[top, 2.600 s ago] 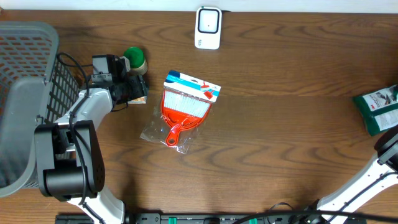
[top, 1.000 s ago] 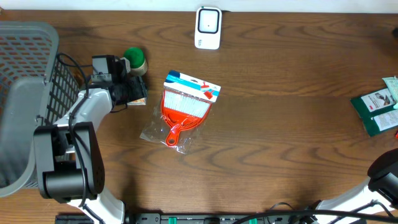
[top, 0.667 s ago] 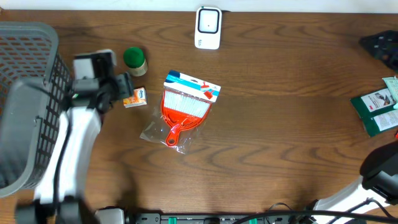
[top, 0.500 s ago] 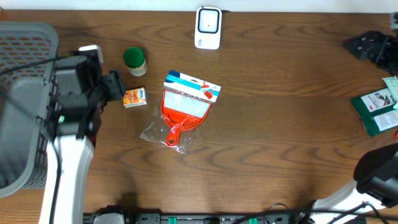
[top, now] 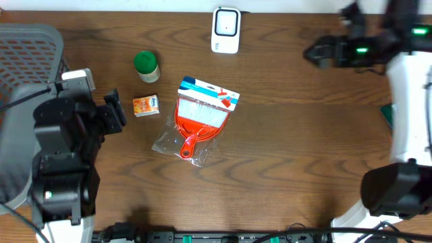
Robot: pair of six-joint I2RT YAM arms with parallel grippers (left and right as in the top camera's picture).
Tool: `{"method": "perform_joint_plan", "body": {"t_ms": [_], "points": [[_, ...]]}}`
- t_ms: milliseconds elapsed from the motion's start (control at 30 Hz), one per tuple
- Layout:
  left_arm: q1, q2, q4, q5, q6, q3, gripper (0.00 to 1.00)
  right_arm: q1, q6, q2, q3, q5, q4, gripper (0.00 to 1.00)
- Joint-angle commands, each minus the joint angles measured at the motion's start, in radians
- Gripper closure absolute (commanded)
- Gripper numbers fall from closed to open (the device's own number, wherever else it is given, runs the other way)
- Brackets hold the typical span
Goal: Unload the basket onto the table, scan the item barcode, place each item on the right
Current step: 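Bring the right gripper back to the red dustpan package, then grasp the dustpan package's right side with the right gripper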
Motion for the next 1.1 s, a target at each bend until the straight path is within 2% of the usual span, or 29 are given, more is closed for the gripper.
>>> {"method": "perform_joint_plan", "body": {"t_ms": [0, 133, 233, 467, 900, 1067], "points": [[0.002, -0.024, -0.014, -0.012, -0.035, 0.005, 0.32, 0.142, 0.180, -0.007, -0.093, 0.095, 0.062, 0.01], [0.002, -0.023, -0.054, -0.014, -0.034, 0.005, 0.32, 0.301, 0.304, -0.007, -0.245, 0.026, 0.227, 0.01], [0.002, -0.010, -0.100, -0.036, -0.034, 0.005, 0.32, 0.389, 0.459, -0.007, -0.354, 0.026, 0.349, 0.01], [0.002, 0.027, -0.131, -0.043, -0.034, 0.005, 0.32, 0.503, 0.693, -0.007, -0.588, -0.037, 0.558, 0.01], [0.002, 0.098, -0.151, -0.037, -0.034, 0.005, 0.32, 0.540, 0.758, -0.007, -0.837, -0.067, 0.687, 0.01], [0.002, 0.123, -0.159, -0.038, -0.034, 0.005, 0.32, 0.549, 0.793, -0.007, -0.901, -0.068, 0.825, 0.01]]}}
